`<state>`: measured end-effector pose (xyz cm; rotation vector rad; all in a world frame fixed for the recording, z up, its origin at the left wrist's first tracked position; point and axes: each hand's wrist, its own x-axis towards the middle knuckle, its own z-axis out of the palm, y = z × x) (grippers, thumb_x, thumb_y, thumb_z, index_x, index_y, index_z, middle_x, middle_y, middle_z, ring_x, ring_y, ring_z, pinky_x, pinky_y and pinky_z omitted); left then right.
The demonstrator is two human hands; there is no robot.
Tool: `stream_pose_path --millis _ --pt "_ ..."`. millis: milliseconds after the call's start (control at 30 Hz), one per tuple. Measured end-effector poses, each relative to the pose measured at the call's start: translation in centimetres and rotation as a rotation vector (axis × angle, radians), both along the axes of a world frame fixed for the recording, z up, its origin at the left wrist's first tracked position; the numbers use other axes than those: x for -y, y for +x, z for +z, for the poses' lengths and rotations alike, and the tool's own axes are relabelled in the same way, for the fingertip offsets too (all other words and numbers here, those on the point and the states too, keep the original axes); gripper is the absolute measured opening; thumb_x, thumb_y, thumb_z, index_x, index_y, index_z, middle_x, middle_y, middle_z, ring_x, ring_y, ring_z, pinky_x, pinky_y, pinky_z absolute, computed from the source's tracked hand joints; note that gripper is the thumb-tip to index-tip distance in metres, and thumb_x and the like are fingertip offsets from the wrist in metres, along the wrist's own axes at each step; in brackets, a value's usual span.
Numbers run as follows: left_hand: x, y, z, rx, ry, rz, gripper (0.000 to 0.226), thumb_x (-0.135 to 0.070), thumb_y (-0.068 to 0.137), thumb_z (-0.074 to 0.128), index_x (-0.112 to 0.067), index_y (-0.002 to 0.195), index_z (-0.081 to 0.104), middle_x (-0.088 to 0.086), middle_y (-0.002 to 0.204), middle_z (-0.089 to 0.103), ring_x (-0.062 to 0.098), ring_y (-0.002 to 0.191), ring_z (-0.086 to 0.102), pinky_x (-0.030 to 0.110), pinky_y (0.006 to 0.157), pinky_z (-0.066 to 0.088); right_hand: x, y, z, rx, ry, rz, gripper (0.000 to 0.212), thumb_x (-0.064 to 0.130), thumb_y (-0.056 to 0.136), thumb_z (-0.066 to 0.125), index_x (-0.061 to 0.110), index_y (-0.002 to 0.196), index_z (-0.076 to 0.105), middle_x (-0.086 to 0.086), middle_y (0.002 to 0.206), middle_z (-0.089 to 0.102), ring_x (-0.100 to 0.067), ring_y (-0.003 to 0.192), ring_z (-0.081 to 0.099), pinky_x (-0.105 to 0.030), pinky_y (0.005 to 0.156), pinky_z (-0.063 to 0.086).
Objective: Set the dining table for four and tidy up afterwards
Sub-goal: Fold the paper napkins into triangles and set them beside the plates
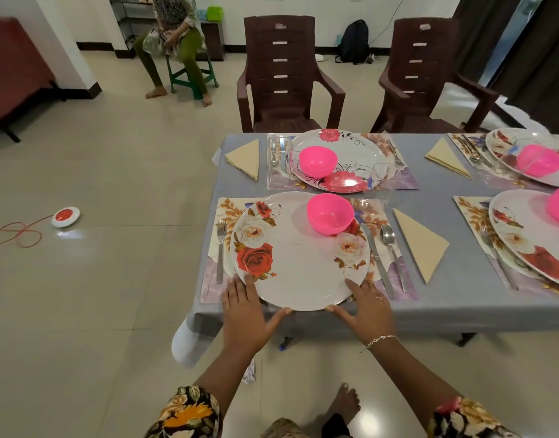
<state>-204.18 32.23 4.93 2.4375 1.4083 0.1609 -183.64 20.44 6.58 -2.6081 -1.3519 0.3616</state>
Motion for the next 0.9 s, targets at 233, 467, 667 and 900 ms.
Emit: stream_pose_path --millis 233,467,667,900 --pt "0.4 0.5 0.8 -0.053 -0.036 0.075 0.139 -0.093 0.045 -0.02 0.0 0.148 -0.004 0.019 0.157 0.006 0.03 0.146 0.004 0.039 0.117 0.0 -0.2 -0.3 -0.1 -0.072 0.06 -0.138 0.112 0.073 0.067 0.053 0.006 0.146 0.011 -0.013 0.143 0.042 -0.029 0.129 0.043 -0.041 0.103 0.041" --pt "0.4 0.0 1.0 -0.08 -0.045 0.045 0.146 -0.095 0.041 -0.019 0.004 0.147 -0.002 0.02 0.156 0.007 0.031 0.146 0.004 0.037 0.117 -0.002 0.1 0.1 -0.5 -0.027 0.027 -0.1 0.103 0.077 0.068 0.041 0.009 0.143 0.025 -0.01 0.141 0.045 -0.026 0.128 0.045 -0.038 0.104 0.041" --pt "0.5 -0.4 1.0 -0.095 -0.058 0.025 0.112 -0.078 0.078 0.029 0.006 0.146 -0.001 0.023 0.156 0.007 0.032 0.146 0.006 0.038 0.118 0.001 0.6 0.0 -0.4 0.063 -0.055 -0.023 0.1 0.069 0.077 0.048 0.006 0.147 0.014 -0.009 0.15 0.031 -0.023 0.136 0.034 -0.033 0.11 0.032" --pt "0.8 -0.7 0.8 -0.052 -0.054 0.034 0.1 -0.062 0.087 0.043 0.004 0.147 -0.002 0.02 0.157 0.005 0.03 0.146 0.003 0.037 0.118 0.0 1.1 -0.4 -0.5 0.108 -0.066 -0.005 0.09 0.063 0.082 0.049 0.006 0.145 0.022 -0.009 0.148 0.034 -0.022 0.135 0.036 -0.032 0.109 0.031"
